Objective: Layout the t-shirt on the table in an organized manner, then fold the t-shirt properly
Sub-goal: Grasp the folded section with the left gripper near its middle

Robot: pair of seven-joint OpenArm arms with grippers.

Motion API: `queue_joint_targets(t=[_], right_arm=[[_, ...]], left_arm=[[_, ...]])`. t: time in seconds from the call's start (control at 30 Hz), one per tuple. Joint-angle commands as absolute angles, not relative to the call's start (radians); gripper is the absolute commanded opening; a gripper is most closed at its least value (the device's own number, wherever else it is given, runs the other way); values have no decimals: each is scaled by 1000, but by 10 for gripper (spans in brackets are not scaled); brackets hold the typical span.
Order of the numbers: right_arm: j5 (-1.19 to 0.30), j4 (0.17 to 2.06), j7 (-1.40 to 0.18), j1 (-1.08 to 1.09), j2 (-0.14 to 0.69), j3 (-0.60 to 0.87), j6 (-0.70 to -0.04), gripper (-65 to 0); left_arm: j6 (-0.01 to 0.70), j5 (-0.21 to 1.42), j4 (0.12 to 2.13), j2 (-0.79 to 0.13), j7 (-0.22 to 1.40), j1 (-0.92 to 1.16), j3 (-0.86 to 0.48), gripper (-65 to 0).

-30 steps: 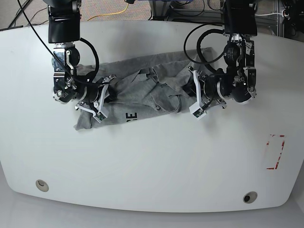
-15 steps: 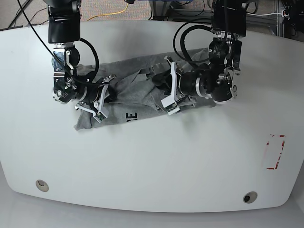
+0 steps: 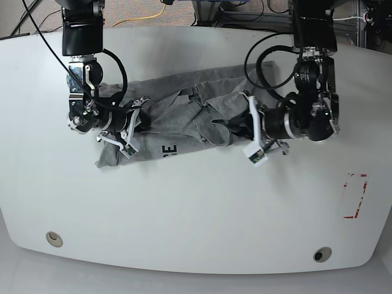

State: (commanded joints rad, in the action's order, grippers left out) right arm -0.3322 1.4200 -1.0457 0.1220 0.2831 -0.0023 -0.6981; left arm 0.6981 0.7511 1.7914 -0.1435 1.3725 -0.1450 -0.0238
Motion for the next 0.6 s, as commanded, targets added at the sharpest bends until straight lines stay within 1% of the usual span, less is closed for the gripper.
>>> queue_joint_targets(t=[0.3, 0.4, 0.6], right_arm=[[-332, 1420, -1046, 122, 283, -2, -698, -555], [-334, 1420, -1046, 122, 283, -2, -698, -555], [-334, 1420, -1047, 122, 283, -2, -698, -555]], left_arm=[[698, 572, 1788, -148, 1360, -120, -35, -582], [698, 532, 1782, -119, 1333, -111, -33, -582], [698, 458, 1696, -108, 1290, -102, 18, -582]])
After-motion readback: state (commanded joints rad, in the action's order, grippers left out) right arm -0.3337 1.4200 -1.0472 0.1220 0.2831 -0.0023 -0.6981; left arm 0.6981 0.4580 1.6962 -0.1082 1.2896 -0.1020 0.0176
